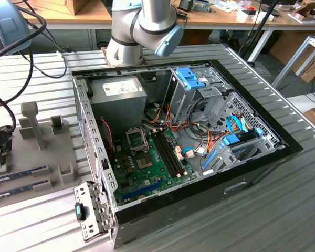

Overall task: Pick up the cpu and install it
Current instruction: 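Pick up the cpu and move it towards the insertion slot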

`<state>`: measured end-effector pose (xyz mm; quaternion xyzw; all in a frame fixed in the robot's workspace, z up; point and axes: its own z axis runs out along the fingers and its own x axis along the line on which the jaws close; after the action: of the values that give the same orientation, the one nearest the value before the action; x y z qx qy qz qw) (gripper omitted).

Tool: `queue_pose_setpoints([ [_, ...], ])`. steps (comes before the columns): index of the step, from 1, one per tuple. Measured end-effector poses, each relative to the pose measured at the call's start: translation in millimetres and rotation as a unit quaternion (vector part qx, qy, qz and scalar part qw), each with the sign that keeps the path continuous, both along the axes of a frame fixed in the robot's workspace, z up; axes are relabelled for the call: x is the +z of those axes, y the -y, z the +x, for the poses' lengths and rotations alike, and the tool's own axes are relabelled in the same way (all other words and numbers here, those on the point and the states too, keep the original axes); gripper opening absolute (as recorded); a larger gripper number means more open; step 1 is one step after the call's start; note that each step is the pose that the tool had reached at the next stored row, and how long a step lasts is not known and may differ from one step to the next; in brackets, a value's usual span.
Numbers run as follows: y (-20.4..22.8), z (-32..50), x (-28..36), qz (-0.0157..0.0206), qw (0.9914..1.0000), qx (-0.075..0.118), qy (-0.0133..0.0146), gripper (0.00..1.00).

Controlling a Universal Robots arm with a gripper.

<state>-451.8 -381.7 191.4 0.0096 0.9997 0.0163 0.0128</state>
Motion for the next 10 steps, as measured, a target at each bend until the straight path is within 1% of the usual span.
queue_pose_setpoints([
  [2, 0.0, 0.0, 0.1, 0.0000, 1.00000, 0.000, 0.0000, 0.53],
  [3, 0.0, 0.0, 0.1, 0.0000, 1.00000, 0.000, 0.0000, 0.47],
  [10, 0.0, 0.0, 0.5, 0.0000, 1.00000, 0.000, 0.0000, 0.47],
])
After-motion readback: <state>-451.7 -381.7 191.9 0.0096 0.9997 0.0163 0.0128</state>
